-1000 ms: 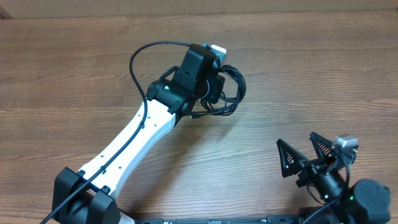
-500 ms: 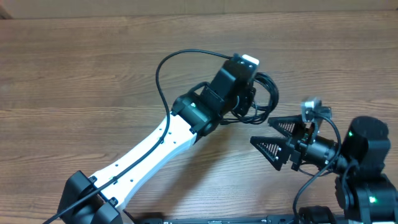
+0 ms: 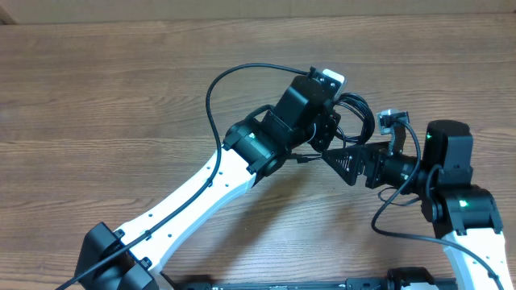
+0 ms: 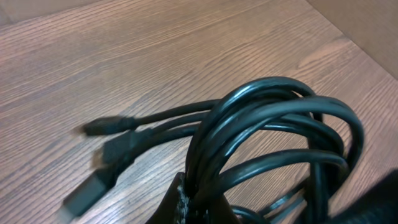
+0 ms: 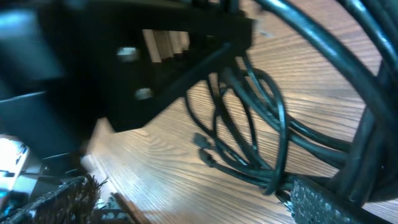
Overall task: Untangle cables
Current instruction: 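Move the right gripper toward the cables hanging from the left gripper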
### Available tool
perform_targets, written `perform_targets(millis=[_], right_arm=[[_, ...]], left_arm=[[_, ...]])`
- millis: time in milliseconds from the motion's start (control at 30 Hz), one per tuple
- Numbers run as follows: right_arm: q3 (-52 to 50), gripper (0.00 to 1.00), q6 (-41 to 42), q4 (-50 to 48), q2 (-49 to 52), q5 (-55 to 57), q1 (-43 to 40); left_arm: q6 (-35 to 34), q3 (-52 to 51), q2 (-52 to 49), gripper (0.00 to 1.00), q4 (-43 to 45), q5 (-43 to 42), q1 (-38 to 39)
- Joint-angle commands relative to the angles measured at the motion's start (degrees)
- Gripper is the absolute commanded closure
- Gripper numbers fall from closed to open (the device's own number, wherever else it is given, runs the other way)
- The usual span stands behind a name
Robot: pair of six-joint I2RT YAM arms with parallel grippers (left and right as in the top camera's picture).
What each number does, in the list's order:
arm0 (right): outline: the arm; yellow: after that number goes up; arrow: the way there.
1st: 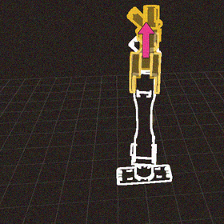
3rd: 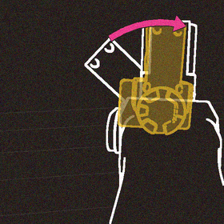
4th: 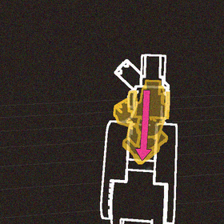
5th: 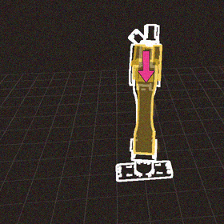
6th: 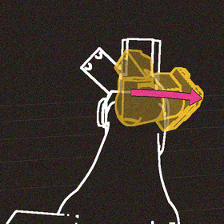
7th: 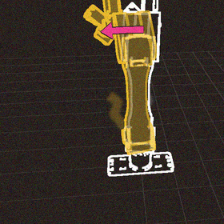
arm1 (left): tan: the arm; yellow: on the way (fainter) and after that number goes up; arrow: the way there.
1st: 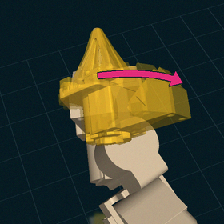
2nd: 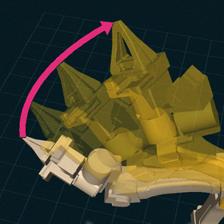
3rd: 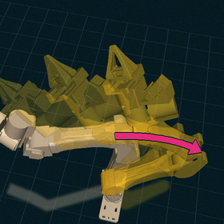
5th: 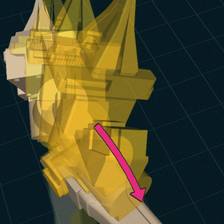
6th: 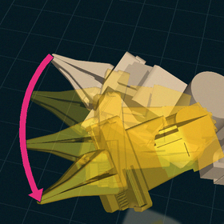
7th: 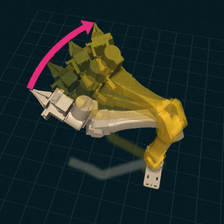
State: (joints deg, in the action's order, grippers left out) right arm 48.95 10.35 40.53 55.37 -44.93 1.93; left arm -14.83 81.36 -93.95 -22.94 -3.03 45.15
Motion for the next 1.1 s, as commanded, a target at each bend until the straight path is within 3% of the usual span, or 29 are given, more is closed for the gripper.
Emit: perform_targets(millis=[0, 133, 333, 433, 567, 700, 900, 1067], right_arm=[[1.53, 0.03, -0.17, -0.68, 1.36, 7.52, 0.26], [1.53, 0.06, -0.15, -2.75, 1.44, 9.07, 0.26], [1.53, 0.28, -0.17, -2.78, 1.44, 9.31, 0.26], [1.53, 0.48, -0.2, -2.73, 1.44, 9.31, 0.26], [1.53, 0.67, -0.17, -2.51, 1.44, 9.31, 0.26], [1.53, 0.94, -0.15, -0.96, 1.44, 9.27, 0.26], [1.53, 0.96, -0.15, 4.0, 1.44, 1.05, 0.26], [1.55, 0.96, -0.15, 3.98, 1.42, -11.67, 0.24]], left_arm=[[1.55, 2.05, 2.69, 0.96, -0.46, -3.32, 0.04], [1.55, 2.05, 2.69, 0.96, -0.35, -8.48, 0.04], [1.46, 2.05, 3.04, 0.96, 0.81, -14.32, -0.02], [1.05, 2.05, 3.63, 0.96, 1.68, -15.02, -0.13], [1.05, 2.05, 4.55, 0.96, 2.21, -14.97, -0.22], [1.09, 2.05, 5.55, 0.96, 2.54, -12.83, -0.48], [1.27, 2.05, 5.57, 0.96, 2.91, -1.55, -0.87], [8.52, 2.05, 5.57, 0.96, 2.84, 6.21, -0.87]])
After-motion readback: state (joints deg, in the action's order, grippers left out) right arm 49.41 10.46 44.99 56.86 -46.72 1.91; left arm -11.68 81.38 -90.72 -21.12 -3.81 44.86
